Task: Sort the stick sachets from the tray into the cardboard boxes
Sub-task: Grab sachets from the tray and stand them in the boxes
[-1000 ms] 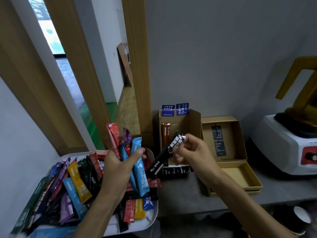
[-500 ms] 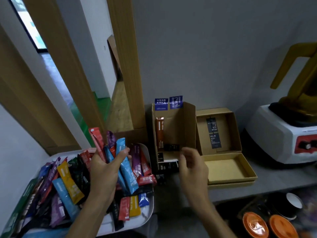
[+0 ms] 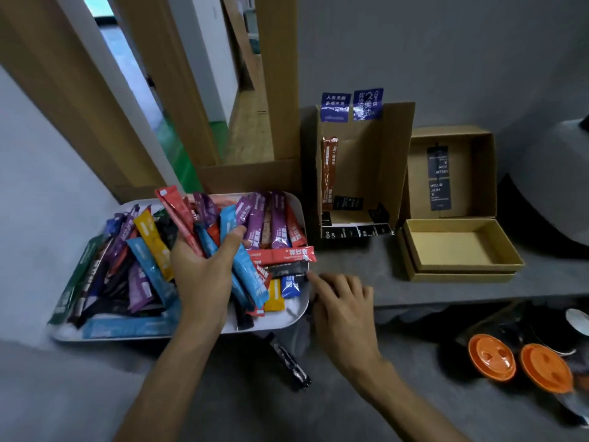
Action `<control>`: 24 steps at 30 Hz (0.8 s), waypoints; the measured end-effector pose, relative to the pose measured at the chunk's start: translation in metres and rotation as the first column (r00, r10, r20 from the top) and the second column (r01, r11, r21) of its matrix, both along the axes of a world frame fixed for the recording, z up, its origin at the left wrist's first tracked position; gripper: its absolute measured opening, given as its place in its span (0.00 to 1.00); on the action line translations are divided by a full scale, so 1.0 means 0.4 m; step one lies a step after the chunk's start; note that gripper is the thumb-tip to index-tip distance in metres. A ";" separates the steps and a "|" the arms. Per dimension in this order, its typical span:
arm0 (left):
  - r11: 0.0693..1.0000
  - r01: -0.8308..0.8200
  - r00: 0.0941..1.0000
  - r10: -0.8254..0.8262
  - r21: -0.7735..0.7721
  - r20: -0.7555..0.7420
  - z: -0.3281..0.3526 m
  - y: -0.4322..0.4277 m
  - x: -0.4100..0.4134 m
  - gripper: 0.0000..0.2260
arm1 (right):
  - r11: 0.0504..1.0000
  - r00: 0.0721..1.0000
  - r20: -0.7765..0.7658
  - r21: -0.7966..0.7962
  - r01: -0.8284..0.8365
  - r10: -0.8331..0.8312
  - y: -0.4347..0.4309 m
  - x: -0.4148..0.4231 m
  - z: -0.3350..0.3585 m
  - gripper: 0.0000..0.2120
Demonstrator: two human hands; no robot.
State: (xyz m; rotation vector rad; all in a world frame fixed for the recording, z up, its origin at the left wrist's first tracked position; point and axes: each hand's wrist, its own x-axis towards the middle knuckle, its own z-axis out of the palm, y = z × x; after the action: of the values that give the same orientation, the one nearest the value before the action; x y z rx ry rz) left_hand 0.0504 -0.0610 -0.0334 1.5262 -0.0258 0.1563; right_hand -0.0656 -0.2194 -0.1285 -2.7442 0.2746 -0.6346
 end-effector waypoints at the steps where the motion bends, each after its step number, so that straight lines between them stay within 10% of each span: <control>1: 1.000 0.012 1.000 -0.012 -0.007 -0.010 0.006 0.003 -0.002 0.20 | 0.997 0.999 0.033 0.080 0.000 -0.003 -0.003 0.000 0.008 0.18; 7: 0.982 0.148 0.986 -0.156 -0.116 -0.058 0.067 -0.008 -0.009 0.06 | 0.742 0.989 0.033 0.657 -0.130 0.144 -0.002 0.043 0.230 0.08; 16: 0.932 0.197 0.971 -0.229 -0.304 -0.074 0.164 -0.056 0.012 0.02 | 0.598 0.968 0.056 0.778 -0.195 0.244 0.024 0.085 0.367 0.03; 24: 0.935 0.184 0.977 -0.206 -0.303 -0.044 0.205 -0.089 0.032 0.09 | 0.236 0.976 0.090 0.962 -0.136 0.198 -0.073 0.083 0.415 0.07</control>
State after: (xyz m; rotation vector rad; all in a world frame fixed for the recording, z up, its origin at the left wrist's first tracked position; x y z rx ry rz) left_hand 0.0630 -0.0964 0.0485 1.2189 -0.0899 -0.0557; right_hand -0.0324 -0.2484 0.0374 -1.4859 0.2473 -0.1649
